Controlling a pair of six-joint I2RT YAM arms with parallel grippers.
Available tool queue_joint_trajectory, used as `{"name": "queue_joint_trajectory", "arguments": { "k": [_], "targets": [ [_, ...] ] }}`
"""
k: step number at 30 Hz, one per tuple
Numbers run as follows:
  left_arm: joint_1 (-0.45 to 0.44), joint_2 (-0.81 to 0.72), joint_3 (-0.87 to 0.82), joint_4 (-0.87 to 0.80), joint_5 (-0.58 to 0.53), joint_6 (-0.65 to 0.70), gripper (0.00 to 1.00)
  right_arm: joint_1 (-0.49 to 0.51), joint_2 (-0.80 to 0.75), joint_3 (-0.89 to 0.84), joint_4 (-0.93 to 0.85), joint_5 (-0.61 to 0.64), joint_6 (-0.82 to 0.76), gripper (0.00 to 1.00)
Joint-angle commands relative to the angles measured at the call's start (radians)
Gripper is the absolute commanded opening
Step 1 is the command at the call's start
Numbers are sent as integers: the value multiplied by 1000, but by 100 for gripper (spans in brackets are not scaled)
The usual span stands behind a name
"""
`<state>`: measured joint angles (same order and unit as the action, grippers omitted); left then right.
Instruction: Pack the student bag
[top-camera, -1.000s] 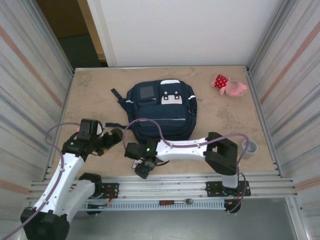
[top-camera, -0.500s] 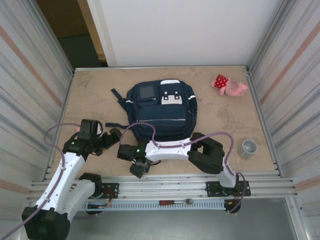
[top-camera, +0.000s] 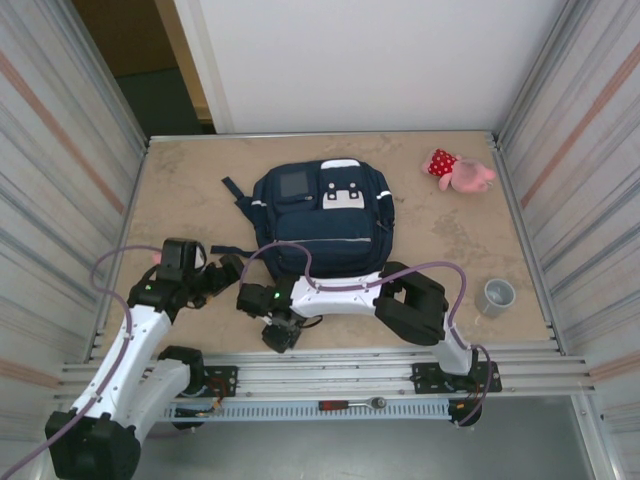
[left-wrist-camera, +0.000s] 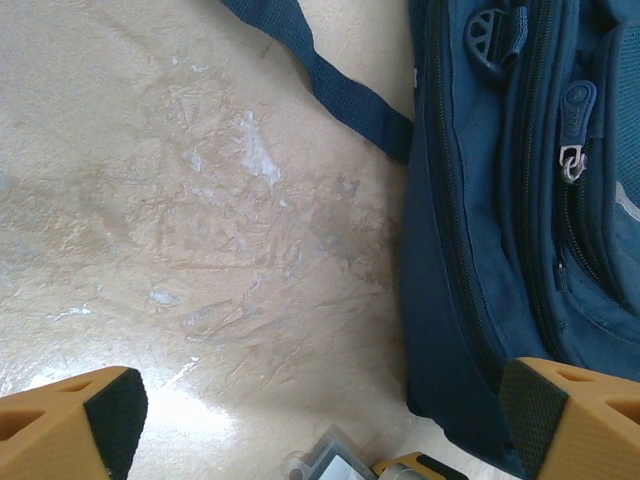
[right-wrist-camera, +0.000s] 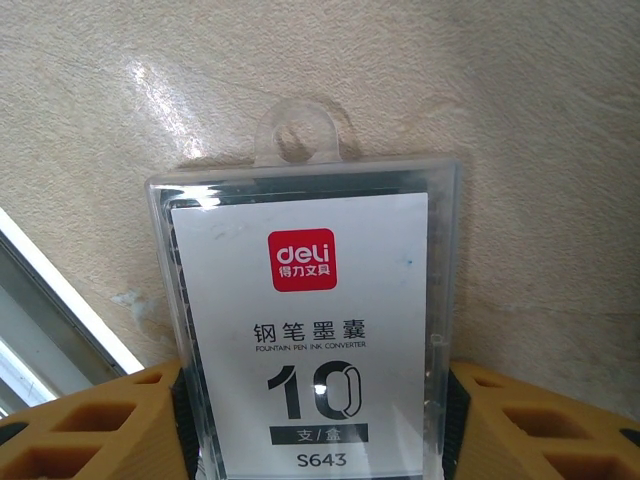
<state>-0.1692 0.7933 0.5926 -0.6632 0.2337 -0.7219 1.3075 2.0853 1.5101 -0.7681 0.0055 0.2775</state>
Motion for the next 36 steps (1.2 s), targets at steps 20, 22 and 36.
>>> {"name": "queue_joint_trajectory", "arguments": {
  "k": [20,22,36],
  "targets": [
    [-628,339,345,119,-322,876,93,-241,-707,-399,84,-87,147,32],
    [-646,384,363,144,-282,977,94,-331,-780,-442,69,-138,143,31],
    [-607,622,389,420,-139,1302,89,-831,-1003,-561,-71,-374,14,31]
  ]
}}
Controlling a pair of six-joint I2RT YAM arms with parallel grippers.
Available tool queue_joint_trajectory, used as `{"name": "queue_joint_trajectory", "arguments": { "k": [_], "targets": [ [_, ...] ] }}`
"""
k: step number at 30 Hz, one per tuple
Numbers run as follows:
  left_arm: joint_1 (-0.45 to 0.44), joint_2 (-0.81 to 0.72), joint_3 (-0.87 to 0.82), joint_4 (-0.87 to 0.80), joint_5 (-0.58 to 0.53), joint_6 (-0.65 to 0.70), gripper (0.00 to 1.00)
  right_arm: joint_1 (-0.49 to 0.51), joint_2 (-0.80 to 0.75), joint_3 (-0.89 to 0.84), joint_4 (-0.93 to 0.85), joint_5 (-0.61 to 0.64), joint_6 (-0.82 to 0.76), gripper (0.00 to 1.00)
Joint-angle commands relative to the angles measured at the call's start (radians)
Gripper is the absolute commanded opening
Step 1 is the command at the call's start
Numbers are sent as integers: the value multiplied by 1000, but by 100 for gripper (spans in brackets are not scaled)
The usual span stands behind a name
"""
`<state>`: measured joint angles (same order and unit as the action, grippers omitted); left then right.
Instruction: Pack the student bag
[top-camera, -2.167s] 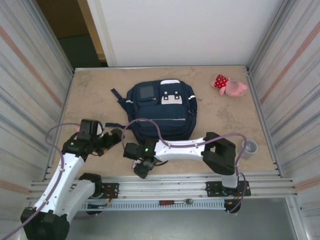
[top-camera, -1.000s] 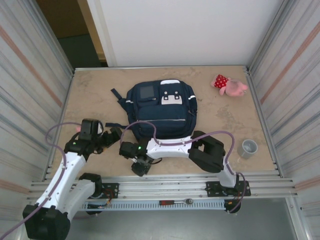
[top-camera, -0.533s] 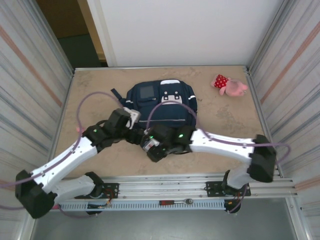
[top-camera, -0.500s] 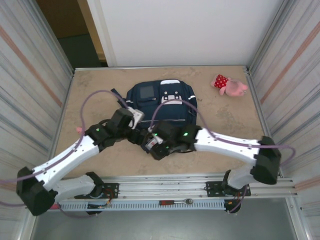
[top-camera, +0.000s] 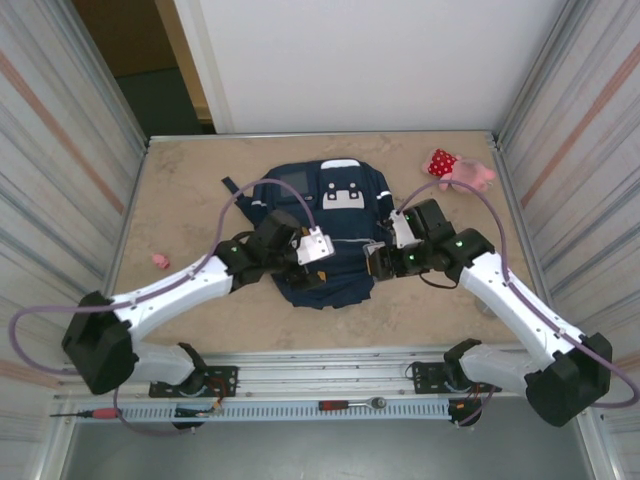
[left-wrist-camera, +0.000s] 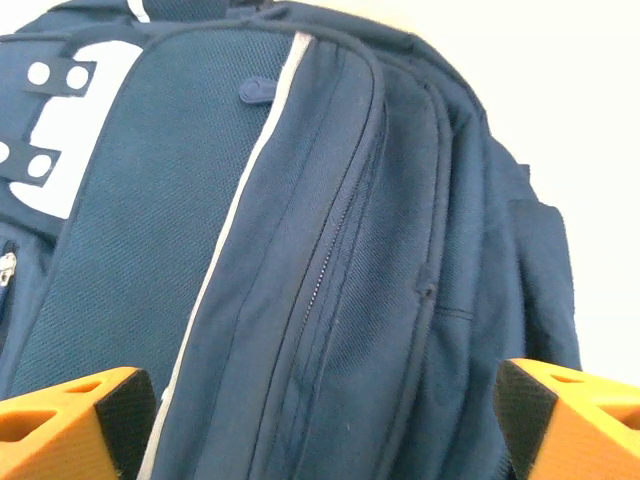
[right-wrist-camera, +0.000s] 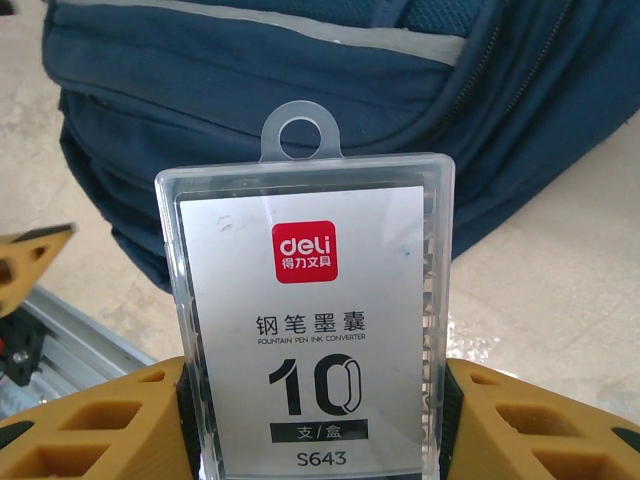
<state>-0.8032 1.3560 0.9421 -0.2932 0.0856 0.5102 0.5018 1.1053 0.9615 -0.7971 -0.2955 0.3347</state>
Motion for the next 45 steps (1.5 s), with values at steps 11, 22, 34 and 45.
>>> {"name": "queue_joint_trajectory", "arguments": {
  "k": [11,22,34,45],
  "targets": [
    [102,206,138,120,127,17,56,-37,-44,-48,-35,-93,-11,31],
    [111,138,172,103,183,-74,3,-40,-84,-62,-12,-136,114,31],
    [110,64,222,112,198,-297,2,53,-121,-149,338,-174,607,36],
    [96,64,243,141,238,-402,2,74,100,-131,609,-94,957,39]
  ]
}}
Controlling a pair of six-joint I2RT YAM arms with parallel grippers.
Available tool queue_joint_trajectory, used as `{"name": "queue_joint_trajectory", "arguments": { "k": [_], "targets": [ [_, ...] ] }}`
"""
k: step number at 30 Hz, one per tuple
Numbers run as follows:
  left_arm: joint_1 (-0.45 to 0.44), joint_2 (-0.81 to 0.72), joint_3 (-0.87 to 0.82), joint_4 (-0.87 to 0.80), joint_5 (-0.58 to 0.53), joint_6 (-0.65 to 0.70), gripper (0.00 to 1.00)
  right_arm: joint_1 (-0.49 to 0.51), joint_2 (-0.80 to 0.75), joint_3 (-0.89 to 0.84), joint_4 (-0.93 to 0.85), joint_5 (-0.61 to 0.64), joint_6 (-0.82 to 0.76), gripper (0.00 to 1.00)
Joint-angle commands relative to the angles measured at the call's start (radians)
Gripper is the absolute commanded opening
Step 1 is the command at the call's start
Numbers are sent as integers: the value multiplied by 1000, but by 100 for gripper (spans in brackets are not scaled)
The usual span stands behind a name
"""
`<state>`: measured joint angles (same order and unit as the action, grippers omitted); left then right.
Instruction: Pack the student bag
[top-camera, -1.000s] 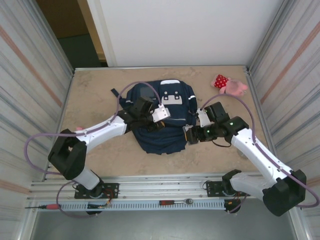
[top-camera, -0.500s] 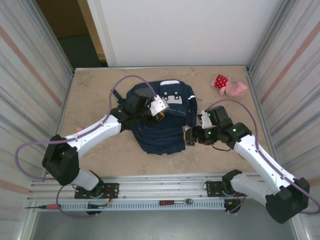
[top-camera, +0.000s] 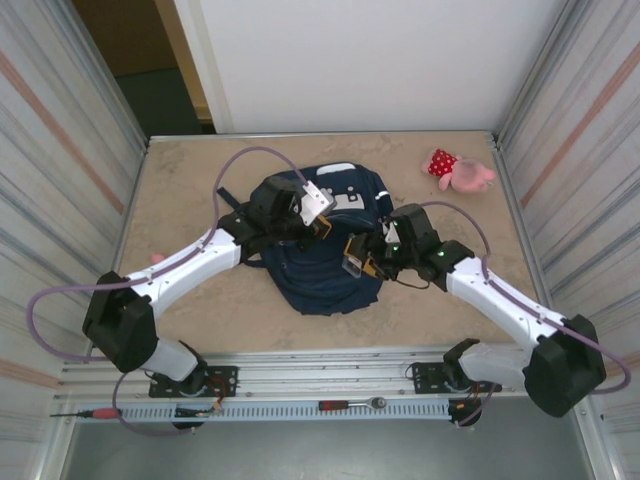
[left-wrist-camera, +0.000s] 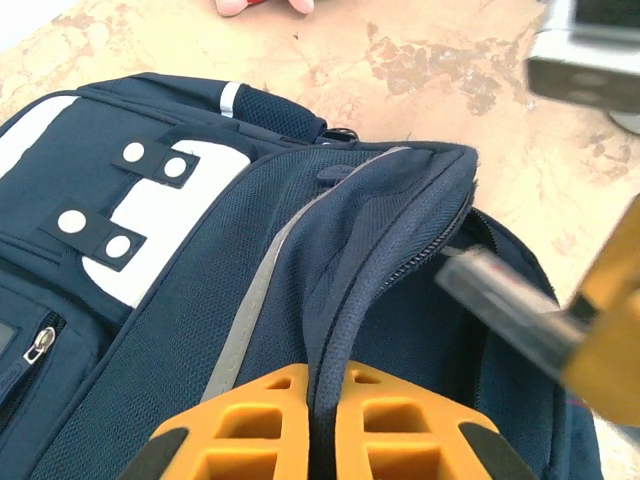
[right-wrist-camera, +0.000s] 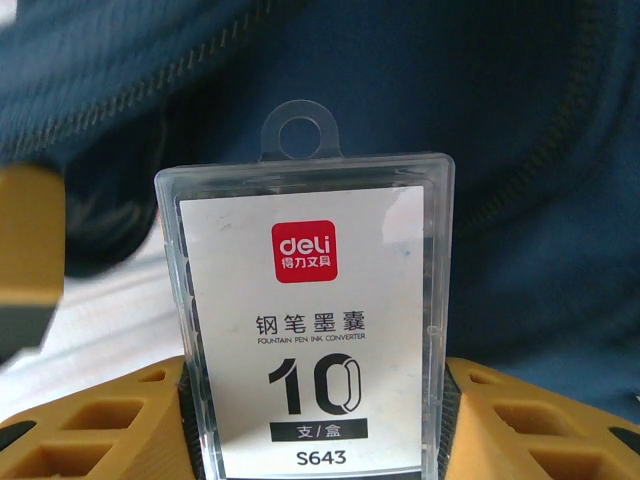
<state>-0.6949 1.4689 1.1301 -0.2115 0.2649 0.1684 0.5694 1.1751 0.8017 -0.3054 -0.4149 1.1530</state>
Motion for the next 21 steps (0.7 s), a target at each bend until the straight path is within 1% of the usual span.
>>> {"name": "queue_joint_trajectory", "arguments": {
  "k": [1,5,7,9,12,14,19,20,21],
  "targets": [
    [-13,-52,53,62,63,-67,2,8,49,36,133,33,157,39],
    [-12,-64,49,75,84,-99,2,14,89,25,179,96,244,44],
    [-13,-65,44,87,97,-115,2,13,102,15,196,128,273,45],
    [-17,-69,39,94,108,-118,2,12,116,6,225,147,295,48],
    [-20,-73,28,96,109,-121,2,10,128,10,240,167,305,61],
    [-20,-77,23,94,98,-117,2,8,124,10,248,176,309,65],
    [-13,-82,14,96,82,-114,3,6,91,-16,254,179,308,71],
    [-9,-81,13,97,82,-116,3,8,81,-29,254,179,308,72],
    [-7,-82,14,97,82,-118,3,9,65,-36,255,179,307,68]
  ]
}}
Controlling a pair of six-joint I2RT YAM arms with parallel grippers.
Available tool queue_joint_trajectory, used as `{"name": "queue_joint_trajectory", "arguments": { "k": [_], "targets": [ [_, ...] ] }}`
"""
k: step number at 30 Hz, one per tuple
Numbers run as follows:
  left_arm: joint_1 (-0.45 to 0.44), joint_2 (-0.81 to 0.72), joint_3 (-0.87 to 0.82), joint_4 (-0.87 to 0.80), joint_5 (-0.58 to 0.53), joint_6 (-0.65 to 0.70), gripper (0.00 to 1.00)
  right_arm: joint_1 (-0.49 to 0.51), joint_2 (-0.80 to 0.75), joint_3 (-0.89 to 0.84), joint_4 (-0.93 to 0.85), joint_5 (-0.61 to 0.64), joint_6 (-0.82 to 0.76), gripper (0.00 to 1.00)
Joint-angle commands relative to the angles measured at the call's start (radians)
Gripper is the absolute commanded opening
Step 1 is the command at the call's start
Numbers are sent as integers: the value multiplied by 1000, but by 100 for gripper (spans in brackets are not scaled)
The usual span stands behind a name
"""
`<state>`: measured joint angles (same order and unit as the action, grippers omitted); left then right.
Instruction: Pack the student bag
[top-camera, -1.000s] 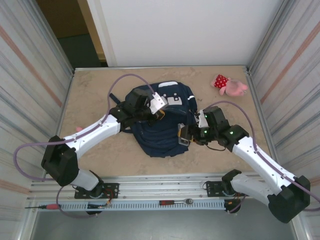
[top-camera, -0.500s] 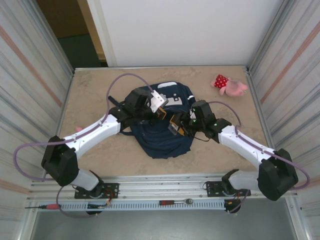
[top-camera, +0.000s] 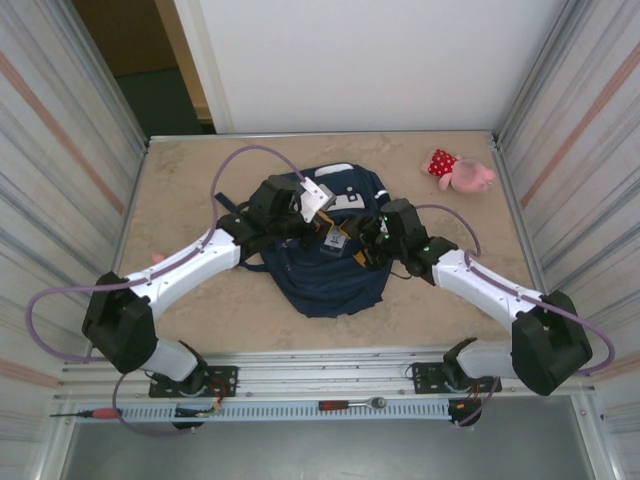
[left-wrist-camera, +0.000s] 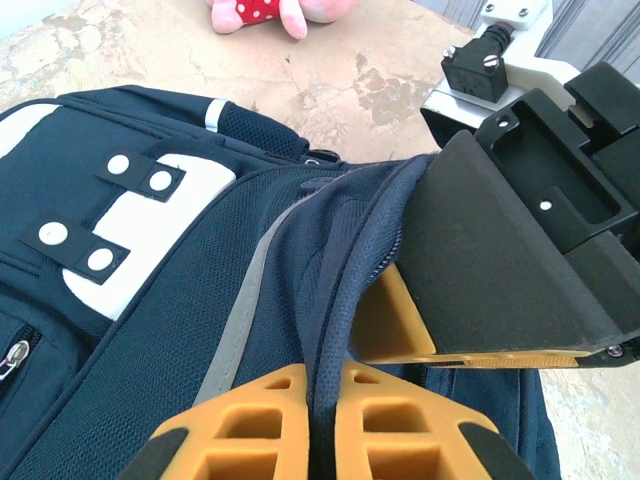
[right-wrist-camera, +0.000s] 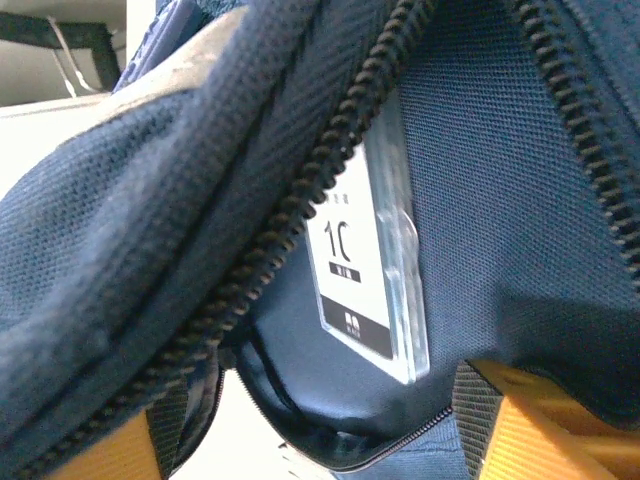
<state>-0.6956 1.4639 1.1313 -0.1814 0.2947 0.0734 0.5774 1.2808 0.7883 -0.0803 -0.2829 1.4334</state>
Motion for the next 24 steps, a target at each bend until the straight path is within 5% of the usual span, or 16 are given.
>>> {"name": "queue_joint_trajectory", "arguments": {
  "k": [1,7,14,17,20,24],
  "targets": [
    [-2,-76,13,65,50,-23,3,5,-56,-36,30,42,27,64],
    [4,-76,13,61,48,-17,3,53,-179,-84,-77,59,-18,44],
    [4,-76,-24,47,89,43,4,37,-365,-74,-165,27,-149,61],
    [4,-68,-32,-5,176,121,26,-8,-383,-32,-231,-26,-217,65],
    [31,-79,-28,-75,233,101,64,-53,-382,25,-313,-54,-348,67],
    [205,-152,-117,-20,404,-44,77,-53,-363,129,-437,21,-646,69]
  ]
}}
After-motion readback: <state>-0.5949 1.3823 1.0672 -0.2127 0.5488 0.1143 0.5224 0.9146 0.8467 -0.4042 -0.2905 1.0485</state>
